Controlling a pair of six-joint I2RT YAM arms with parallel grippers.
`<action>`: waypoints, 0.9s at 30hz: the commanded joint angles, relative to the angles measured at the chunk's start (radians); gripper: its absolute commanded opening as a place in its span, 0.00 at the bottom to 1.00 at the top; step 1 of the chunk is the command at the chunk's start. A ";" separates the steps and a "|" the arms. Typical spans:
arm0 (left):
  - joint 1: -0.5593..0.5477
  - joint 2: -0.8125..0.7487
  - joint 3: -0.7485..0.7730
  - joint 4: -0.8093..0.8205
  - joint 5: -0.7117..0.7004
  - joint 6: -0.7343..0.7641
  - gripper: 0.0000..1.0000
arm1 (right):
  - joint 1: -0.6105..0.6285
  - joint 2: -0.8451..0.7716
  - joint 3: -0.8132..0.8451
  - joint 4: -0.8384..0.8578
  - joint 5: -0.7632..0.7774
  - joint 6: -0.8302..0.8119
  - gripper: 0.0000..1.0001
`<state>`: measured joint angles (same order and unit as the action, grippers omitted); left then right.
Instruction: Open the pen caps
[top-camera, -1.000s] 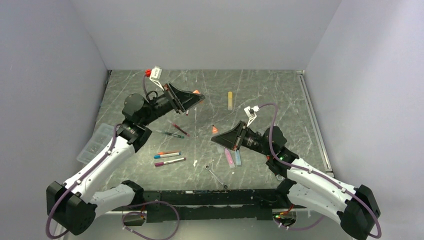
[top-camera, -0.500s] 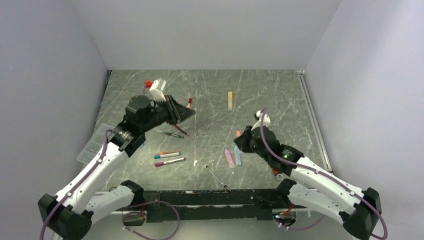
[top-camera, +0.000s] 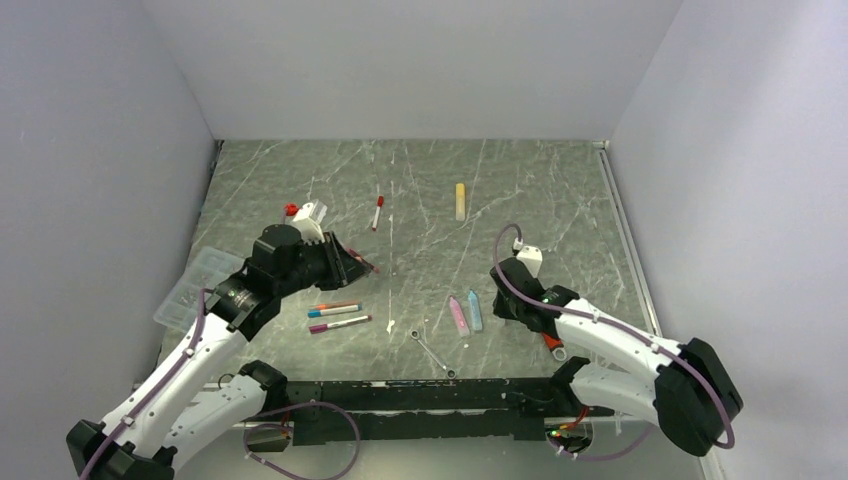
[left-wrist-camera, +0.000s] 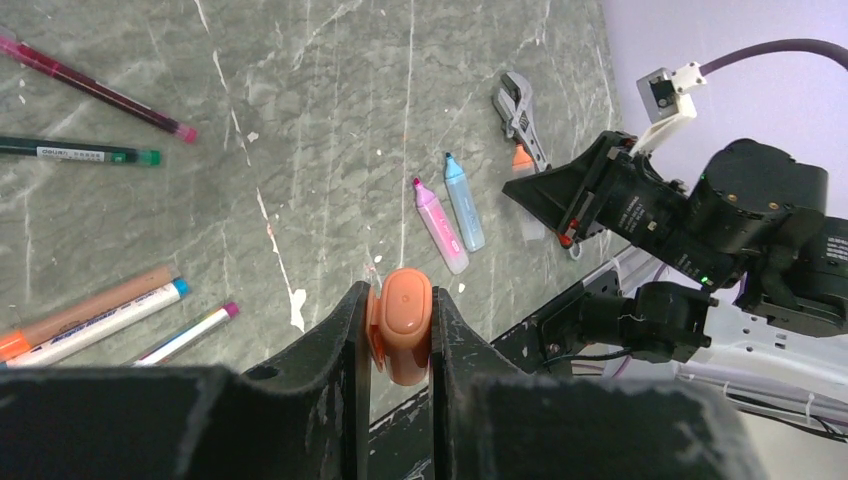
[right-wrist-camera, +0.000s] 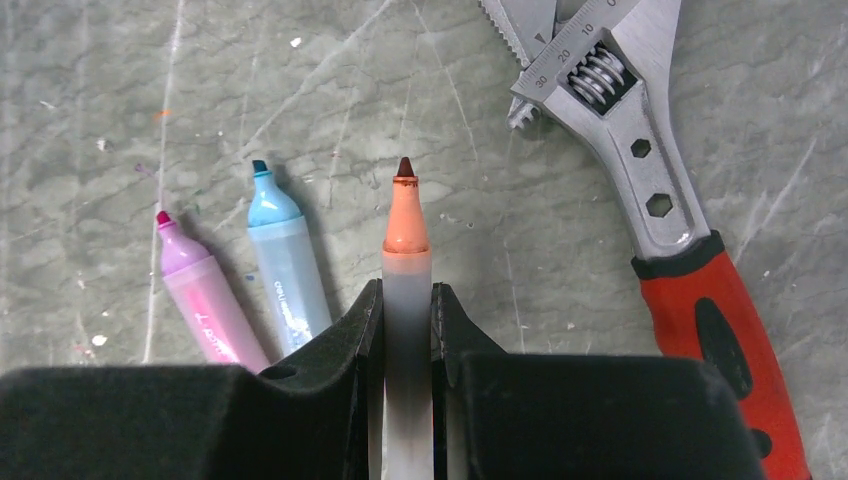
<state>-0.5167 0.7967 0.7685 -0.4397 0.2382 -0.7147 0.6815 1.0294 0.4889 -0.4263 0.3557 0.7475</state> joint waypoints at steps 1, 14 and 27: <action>-0.002 0.001 0.013 0.006 0.017 0.017 0.00 | -0.019 0.053 0.003 0.098 -0.017 -0.016 0.00; -0.002 -0.019 -0.015 0.002 0.019 0.000 0.00 | -0.036 0.082 -0.009 0.139 -0.065 0.002 0.32; -0.002 -0.018 -0.039 0.021 0.026 -0.021 0.00 | -0.073 0.003 -0.052 0.197 -0.200 0.062 0.78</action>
<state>-0.5167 0.7944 0.7410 -0.4423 0.2485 -0.7219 0.6376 1.0660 0.4702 -0.3065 0.2481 0.7742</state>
